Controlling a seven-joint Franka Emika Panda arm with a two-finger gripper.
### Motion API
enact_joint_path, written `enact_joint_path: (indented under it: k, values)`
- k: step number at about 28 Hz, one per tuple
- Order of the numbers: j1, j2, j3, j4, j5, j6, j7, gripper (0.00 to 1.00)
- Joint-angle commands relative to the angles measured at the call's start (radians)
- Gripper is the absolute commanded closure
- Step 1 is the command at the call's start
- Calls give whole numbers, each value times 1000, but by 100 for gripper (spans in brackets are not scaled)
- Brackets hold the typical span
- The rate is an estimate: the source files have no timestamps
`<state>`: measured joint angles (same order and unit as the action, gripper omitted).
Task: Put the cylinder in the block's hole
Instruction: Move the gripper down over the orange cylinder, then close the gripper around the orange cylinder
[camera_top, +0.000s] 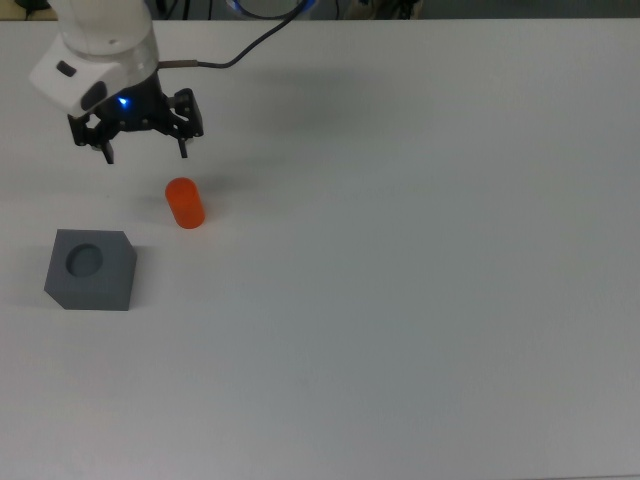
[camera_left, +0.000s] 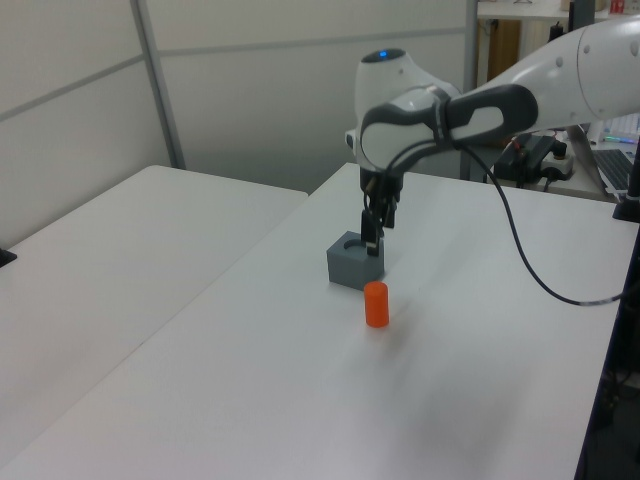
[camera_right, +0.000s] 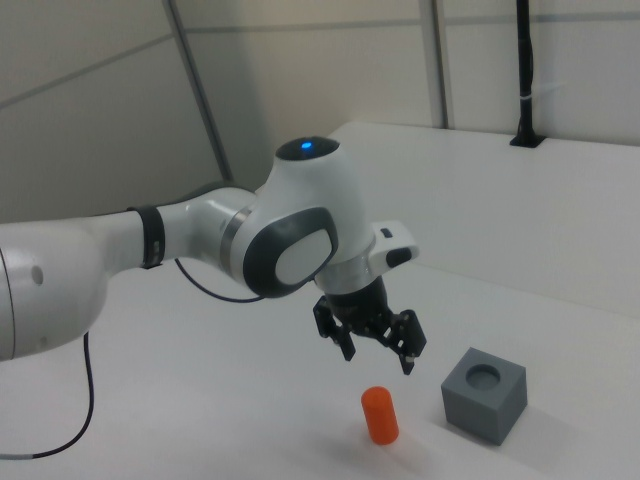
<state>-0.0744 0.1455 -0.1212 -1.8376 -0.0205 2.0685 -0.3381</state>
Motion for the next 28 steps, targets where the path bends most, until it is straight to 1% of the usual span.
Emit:
enact_joint_path:
  k: [1, 4, 6, 8, 12, 17, 18, 19, 21, 24, 28]
  values:
    - [10, -29, 21, -91, -12, 85, -10, 0]
    - [12, 32, 38, -86, -15, 134, -7, 0]
    - [12, 51, 48, -84, -19, 151, -6, 0]
    - [13, 63, 51, -83, -21, 159, -7, 0]
    - [13, 86, 52, -75, -39, 170, -7, 0]
    - [13, 103, 55, -75, -84, 171, -5, 0]
    - [13, 103, 55, -75, -88, 173, -5, 2]
    - [13, 103, 57, -75, -94, 171, -5, 7]
    - [13, 103, 55, -75, -95, 171, -5, 12]
    - [13, 103, 57, -75, -95, 171, -5, 27]
    - [13, 103, 55, -75, -95, 167, -5, 33]
